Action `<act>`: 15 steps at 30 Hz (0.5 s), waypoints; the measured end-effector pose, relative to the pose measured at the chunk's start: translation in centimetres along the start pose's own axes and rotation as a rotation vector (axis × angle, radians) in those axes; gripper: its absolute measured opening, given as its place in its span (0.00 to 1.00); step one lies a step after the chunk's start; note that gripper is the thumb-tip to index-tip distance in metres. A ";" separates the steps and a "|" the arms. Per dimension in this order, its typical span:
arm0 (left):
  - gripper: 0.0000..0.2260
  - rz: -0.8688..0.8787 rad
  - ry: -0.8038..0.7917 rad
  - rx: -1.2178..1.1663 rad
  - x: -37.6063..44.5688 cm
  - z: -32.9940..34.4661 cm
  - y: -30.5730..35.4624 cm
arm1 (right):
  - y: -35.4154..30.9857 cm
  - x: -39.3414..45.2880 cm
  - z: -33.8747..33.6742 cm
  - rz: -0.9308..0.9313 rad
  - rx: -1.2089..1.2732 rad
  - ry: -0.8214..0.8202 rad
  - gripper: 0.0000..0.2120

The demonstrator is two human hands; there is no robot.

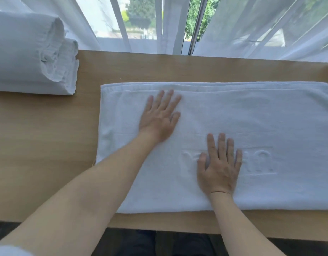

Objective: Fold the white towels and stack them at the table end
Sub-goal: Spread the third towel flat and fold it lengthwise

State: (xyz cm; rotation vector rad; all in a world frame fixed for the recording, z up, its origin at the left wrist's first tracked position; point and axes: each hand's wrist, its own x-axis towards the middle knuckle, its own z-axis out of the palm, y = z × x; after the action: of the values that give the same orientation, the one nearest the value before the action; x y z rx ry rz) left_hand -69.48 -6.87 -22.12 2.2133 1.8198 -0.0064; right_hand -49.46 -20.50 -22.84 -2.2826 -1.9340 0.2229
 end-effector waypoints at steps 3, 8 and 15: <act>0.26 -0.209 -0.004 0.006 2.1 -2.0 -4.4 | 0.1 -0.2 0.1 0.004 0.006 -0.015 0.30; 0.29 -0.095 0.085 -0.111 -8.9 0.7 2.2 | 0.2 -0.1 -0.1 0.009 0.007 -0.021 0.30; 0.28 -0.327 -0.002 -0.008 -12.2 0.6 -5.5 | 0.2 -0.1 0.3 0.017 -0.002 -0.028 0.29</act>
State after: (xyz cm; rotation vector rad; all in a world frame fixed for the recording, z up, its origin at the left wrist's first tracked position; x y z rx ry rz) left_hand -77.23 -17.84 -21.72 1.8847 2.1538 -0.0658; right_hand -49.34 -20.66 -23.17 -2.3099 -1.9298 0.2563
